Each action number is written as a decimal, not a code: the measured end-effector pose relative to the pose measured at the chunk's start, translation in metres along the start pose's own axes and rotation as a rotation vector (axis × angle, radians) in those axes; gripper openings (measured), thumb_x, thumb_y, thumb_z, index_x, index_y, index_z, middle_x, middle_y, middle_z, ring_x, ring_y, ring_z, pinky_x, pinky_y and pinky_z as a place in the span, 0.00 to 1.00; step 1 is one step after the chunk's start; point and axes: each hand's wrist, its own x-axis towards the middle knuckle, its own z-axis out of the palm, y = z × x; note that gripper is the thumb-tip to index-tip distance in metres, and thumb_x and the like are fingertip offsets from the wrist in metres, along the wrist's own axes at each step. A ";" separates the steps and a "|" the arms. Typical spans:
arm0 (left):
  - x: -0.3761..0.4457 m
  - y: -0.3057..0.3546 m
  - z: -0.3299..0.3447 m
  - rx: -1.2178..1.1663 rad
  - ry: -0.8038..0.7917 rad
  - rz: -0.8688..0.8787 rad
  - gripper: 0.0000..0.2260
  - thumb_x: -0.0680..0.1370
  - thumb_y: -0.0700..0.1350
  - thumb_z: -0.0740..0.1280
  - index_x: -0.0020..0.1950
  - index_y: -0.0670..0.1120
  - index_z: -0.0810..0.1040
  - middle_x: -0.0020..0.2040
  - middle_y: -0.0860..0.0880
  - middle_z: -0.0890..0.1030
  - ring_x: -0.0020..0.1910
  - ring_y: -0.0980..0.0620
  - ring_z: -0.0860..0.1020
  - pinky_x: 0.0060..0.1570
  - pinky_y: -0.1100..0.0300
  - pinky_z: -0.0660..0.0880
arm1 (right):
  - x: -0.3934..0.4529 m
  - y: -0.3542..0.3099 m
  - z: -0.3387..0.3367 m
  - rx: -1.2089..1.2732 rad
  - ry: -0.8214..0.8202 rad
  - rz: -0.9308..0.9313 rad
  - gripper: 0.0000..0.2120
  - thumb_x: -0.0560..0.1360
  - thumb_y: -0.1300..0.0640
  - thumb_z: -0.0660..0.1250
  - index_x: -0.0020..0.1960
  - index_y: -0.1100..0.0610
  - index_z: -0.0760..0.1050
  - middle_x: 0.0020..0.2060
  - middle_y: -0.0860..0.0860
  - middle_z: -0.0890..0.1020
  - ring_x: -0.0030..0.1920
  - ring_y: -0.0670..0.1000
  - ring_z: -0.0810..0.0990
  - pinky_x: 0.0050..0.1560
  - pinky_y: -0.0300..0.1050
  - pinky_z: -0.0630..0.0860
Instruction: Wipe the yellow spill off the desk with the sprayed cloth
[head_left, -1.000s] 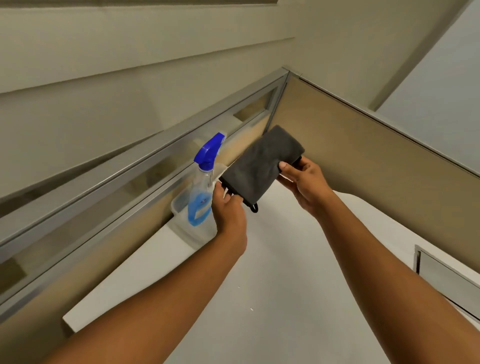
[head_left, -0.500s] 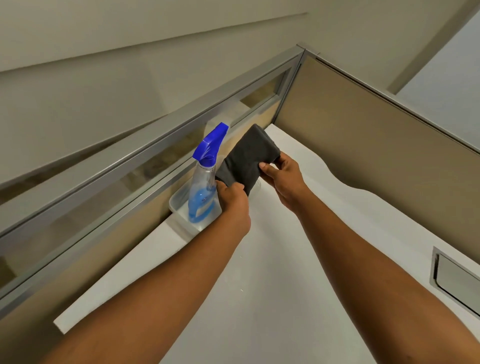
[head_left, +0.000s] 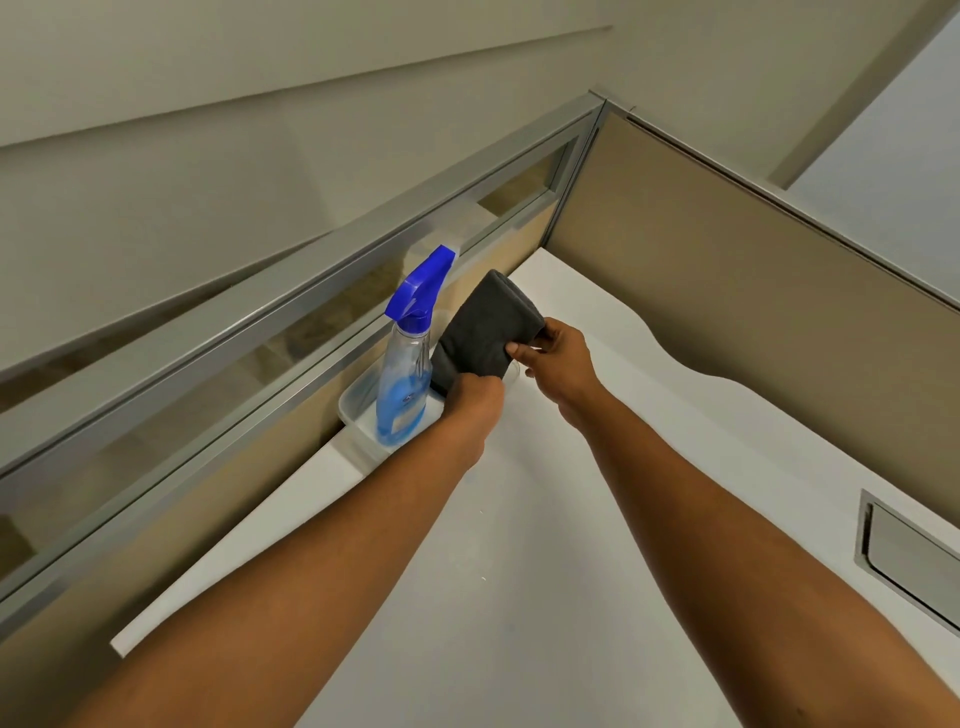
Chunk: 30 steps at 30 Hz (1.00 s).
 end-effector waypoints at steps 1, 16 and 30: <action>0.007 -0.006 0.001 -0.063 -0.042 0.032 0.20 0.87 0.56 0.55 0.77 0.53 0.70 0.75 0.43 0.76 0.56 0.55 0.81 0.32 0.74 0.75 | -0.002 -0.001 -0.001 0.007 -0.002 0.017 0.18 0.77 0.60 0.75 0.66 0.57 0.78 0.58 0.53 0.84 0.57 0.56 0.83 0.55 0.51 0.83; -0.111 0.042 0.003 0.060 0.251 0.452 0.35 0.87 0.55 0.59 0.87 0.50 0.44 0.88 0.50 0.46 0.87 0.44 0.52 0.82 0.46 0.62 | -0.119 -0.022 -0.100 -0.389 0.333 -0.257 0.21 0.81 0.54 0.70 0.73 0.53 0.71 0.65 0.50 0.80 0.56 0.48 0.81 0.59 0.50 0.80; -0.237 0.219 0.017 0.575 0.791 1.379 0.41 0.83 0.63 0.57 0.87 0.41 0.47 0.88 0.42 0.47 0.88 0.42 0.45 0.85 0.37 0.50 | -0.301 -0.077 -0.335 -1.065 0.934 -0.545 0.26 0.80 0.55 0.66 0.76 0.58 0.66 0.75 0.58 0.70 0.74 0.61 0.68 0.77 0.63 0.61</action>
